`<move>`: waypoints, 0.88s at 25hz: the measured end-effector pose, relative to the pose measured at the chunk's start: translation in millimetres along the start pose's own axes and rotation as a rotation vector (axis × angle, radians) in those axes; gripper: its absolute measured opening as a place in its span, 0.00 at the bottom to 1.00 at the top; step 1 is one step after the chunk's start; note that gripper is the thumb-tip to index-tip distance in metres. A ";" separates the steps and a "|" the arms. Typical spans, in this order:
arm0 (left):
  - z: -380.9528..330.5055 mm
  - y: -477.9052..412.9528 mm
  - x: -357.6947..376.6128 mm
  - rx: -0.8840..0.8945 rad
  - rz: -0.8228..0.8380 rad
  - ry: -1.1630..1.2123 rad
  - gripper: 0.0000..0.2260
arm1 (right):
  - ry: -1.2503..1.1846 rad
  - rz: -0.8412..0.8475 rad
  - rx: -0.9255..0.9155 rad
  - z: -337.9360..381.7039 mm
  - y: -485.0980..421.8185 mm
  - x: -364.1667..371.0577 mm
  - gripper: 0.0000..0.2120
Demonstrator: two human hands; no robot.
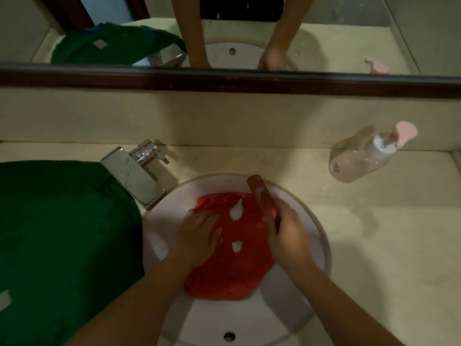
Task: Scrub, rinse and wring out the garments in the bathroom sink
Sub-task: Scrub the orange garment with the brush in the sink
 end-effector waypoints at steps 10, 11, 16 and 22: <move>33.2 45.1 87.2 -0.021 0.164 -0.080 0.33 | 0.047 0.206 0.424 -68.4 44.4 82.3 0.18; 34.7 48.9 84.2 -0.043 0.143 -0.085 0.32 | 0.052 0.199 0.425 -70.9 40.4 83.6 0.19; 30.1 86.9 76.9 -0.137 0.117 -0.101 0.32 | 0.180 0.290 0.421 -75.7 43.9 82.2 0.20; 28.1 26.7 60.9 -0.110 0.077 -0.185 0.29 | 0.064 0.248 0.265 -69.3 24.4 76.6 0.25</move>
Point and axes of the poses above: each hand's wrist, its own y-axis away from the middle knuckle, its own x-axis out of the palm, z = x × y, the point moved 9 cm from there along -y, towards the middle knuckle, and after that the axes turned 1 degree about -x, right-handed, at the moved point
